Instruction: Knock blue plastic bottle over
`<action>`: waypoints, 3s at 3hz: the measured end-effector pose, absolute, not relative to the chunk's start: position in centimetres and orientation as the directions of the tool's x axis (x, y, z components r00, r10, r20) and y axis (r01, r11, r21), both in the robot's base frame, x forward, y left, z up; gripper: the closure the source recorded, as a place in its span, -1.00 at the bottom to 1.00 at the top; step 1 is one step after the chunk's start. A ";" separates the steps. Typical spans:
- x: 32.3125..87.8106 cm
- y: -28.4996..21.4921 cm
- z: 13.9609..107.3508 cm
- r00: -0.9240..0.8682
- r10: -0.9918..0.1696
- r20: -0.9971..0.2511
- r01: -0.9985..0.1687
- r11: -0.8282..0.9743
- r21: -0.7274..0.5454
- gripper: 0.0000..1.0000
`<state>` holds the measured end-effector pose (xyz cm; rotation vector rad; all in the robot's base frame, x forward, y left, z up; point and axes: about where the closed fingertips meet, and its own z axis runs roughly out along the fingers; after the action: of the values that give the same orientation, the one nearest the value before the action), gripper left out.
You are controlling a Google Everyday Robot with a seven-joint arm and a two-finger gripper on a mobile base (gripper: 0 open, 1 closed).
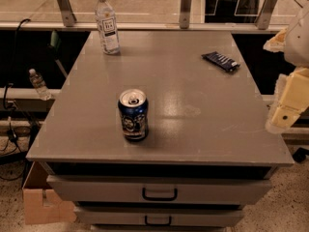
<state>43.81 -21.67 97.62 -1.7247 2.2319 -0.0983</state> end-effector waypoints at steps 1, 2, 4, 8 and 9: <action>43.9 -21.6 97.7 -0.218 -0.953 -0.210 -0.931 0.268 -0.250 -1.00; 46.9 -19.0 98.3 -0.149 -0.951 -0.271 -0.936 0.224 -0.273 -1.00; 57.2 -6.8 100.7 0.047 -0.891 -0.451 -0.927 0.129 -0.353 -1.00; 65.4 2.1 100.5 0.039 -0.798 -0.601 -0.903 0.230 -0.364 -1.00; 70.0 4.2 99.1 0.036 -0.738 -0.674 -0.879 0.297 -0.372 -1.00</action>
Offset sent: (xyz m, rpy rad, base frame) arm 0.0858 0.0747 0.0154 0.1650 -0.1041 0.1835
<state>70.05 4.20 99.12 -1.4723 1.7298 0.2136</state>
